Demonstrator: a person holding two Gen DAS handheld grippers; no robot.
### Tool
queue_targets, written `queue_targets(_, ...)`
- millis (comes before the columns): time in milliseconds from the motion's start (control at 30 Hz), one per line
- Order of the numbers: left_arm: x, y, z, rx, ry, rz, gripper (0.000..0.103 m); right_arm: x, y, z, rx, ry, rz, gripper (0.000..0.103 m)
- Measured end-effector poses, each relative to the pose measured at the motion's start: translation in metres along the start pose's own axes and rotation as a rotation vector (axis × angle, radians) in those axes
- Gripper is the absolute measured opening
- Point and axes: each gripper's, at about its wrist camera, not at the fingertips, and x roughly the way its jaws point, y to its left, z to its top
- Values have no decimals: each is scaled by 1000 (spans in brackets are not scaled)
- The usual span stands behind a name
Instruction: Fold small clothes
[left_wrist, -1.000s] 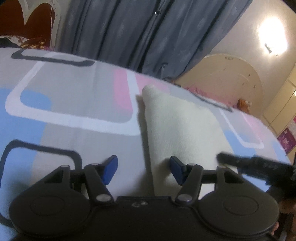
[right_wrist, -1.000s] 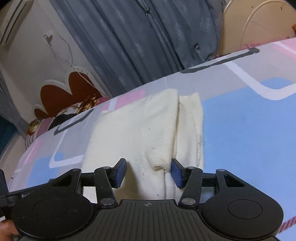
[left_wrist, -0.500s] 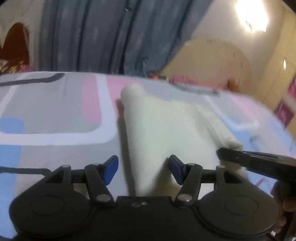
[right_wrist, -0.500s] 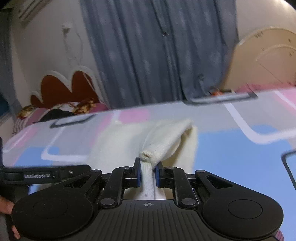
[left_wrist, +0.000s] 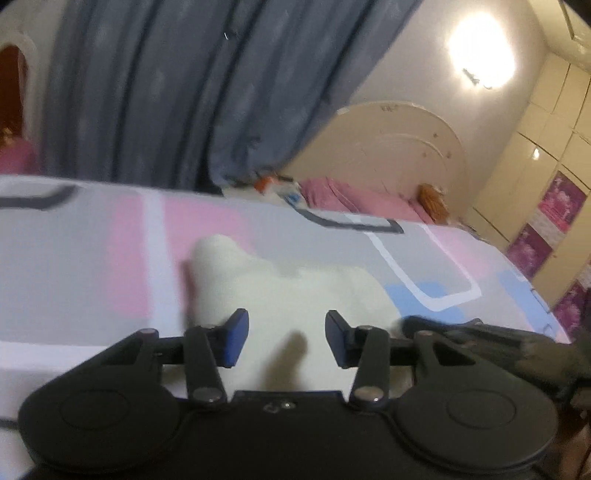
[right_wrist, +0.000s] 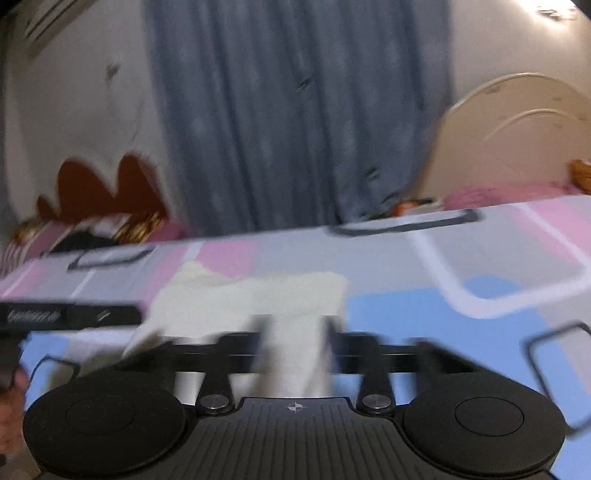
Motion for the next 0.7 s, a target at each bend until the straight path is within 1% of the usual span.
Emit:
queue_targets(33, 14, -1, 2, 1, 34, 5, 43, 10, 3, 0, -20, 19, -1, 7)
queue_targets(67, 24, -3, 0, 1, 58, 7, 46, 23, 4, -2, -37, 55, -25, 7)
queue_targets(100, 31, -2, -2, -1, 77, -2, 46, 37, 1, -4, -45, 102, -69, 6)
queue_targets(133, 35, -3, -4, 4, 77, -7, 46, 43, -5, -6, -42, 119, -97, 0)
queue_targets(167, 34, -5, -5, 17, 71, -1, 46, 46, -13, -7, -36, 118, -139, 0)
queue_targets(200, 31, -6, -7, 24, 68, 3, 46, 47, -18, -6, -26, 127, -161, 0)
queue_targets(233, 24, -7, -9, 24, 58, -1, 46, 45, -22, -4, -17, 139, -165, 0)
queue_targets(267, 14, -7, -11, 24, 37, -9, 46, 35, -25, -3, -3, 126, -155, 0)
queue_targets(300, 0, -7, -17, 32, 13, -10, 47, 21, -26, -4, 6, 91, -140, 0)
queue_targets(333, -7, -7, -22, 44, 2, 11, 48, 4, -25, -3, 8, 44, -113, 0)
queue_targets(367, -17, -8, -31, 63, -7, 39, 48, -9, -22, -6, 9, 21, -95, 0)
queue_targets(433, -28, -12, -46, 90, -7, 80, 48, -27, -10, -15, -5, 26, -28, 0)
queue_targets(500, -32, -18, -61, 124, 6, 126, 48, -37, 6, -31, -52, 52, 17, 0)
queue_targets(567, -33, -23, -73, 151, 34, 173, 47, -34, 19, -45, -81, 97, 41, 0)
queue_targets(600, -33, -24, -78, 159, 53, 177, 48, -30, 23, -55, -105, 133, 9, 0)
queue_targets(633, -35, -26, -82, 168, 62, 172, 49, -21, 25, -62, -129, 169, -52, 0)
queue_targets(667, -38, -28, -86, 182, 63, 177, 49, -21, 23, -68, -133, 168, -91, 0)
queue_targets(700, -44, -30, -91, 198, 60, 185, 50, -26, 20, -69, -105, 158, -118, 0)
